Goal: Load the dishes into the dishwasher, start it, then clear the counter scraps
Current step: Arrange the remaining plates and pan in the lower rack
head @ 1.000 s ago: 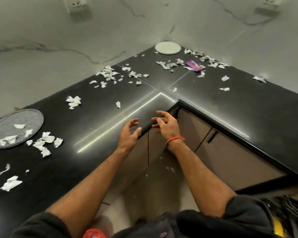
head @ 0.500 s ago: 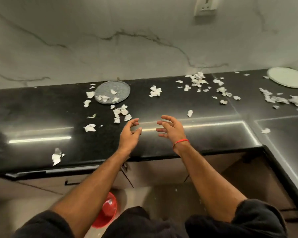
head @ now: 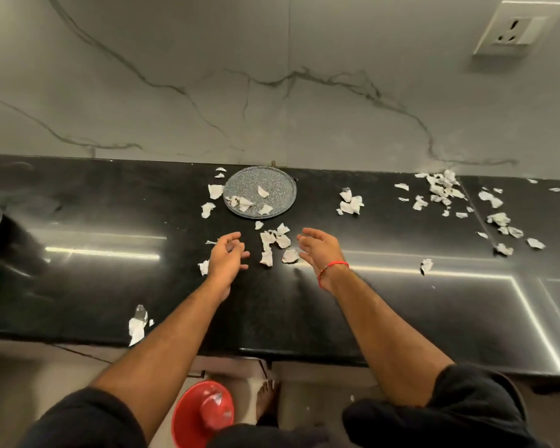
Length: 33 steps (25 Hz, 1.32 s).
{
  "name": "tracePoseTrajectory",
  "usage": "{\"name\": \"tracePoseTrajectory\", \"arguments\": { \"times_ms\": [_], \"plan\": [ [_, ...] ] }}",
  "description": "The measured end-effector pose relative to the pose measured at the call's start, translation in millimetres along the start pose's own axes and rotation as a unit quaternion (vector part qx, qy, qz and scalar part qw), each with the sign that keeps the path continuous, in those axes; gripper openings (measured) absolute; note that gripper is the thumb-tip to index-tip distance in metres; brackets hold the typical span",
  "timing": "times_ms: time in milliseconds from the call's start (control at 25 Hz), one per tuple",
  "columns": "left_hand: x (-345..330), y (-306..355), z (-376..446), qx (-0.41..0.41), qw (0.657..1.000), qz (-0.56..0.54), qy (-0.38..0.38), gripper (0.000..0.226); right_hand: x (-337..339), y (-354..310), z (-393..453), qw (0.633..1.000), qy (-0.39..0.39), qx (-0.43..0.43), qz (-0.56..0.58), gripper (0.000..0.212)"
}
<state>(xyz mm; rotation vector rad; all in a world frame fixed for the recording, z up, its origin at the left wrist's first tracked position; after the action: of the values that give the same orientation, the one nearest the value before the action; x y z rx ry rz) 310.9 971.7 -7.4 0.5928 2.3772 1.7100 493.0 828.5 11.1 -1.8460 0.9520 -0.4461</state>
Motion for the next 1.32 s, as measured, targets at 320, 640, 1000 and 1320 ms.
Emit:
{"name": "tracePoseTrajectory", "arguments": {
  "times_ms": [320, 640, 1000, 1320],
  "plan": [
    [-9.6, -1.2, 93.6, 0.035, 0.992, 0.098, -0.065, 0.055, -54.9, -2.7, 93.7, 0.983, 0.078, -0.138, 0.091, 0.027],
    [-12.7, -15.2, 111.7, 0.036, 0.986, 0.120, -0.108, 0.061, -82.7, -9.6, 156.7, 0.962, 0.130, -0.223, 0.085, 0.034],
    [-15.0, -10.6, 108.5, 0.035, 0.976, 0.153, -0.152, 0.073, -95.1, -73.4, 133.3, 0.988, 0.147, 0.032, 0.015, 0.015],
    [-12.0, -2.1, 96.3, 0.010, 0.970, 0.202, -0.133, 0.074, -47.5, -147.8, 40.3, 0.729, 0.238, 0.470, -0.438, 0.005]
  ]
}}
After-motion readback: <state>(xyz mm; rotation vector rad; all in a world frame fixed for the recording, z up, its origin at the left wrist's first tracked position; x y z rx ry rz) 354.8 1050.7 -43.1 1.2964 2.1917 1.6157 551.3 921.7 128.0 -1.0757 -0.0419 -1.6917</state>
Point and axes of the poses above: each hand's wrist, its own z-axis towards the middle knuckle, its own x-axis out of the back of the hand, y = z × x, the point moved 8 cm from there along z, towards the middle knuckle, and after that the axes turned 2 degrees about -z, right-handed, at the moved point
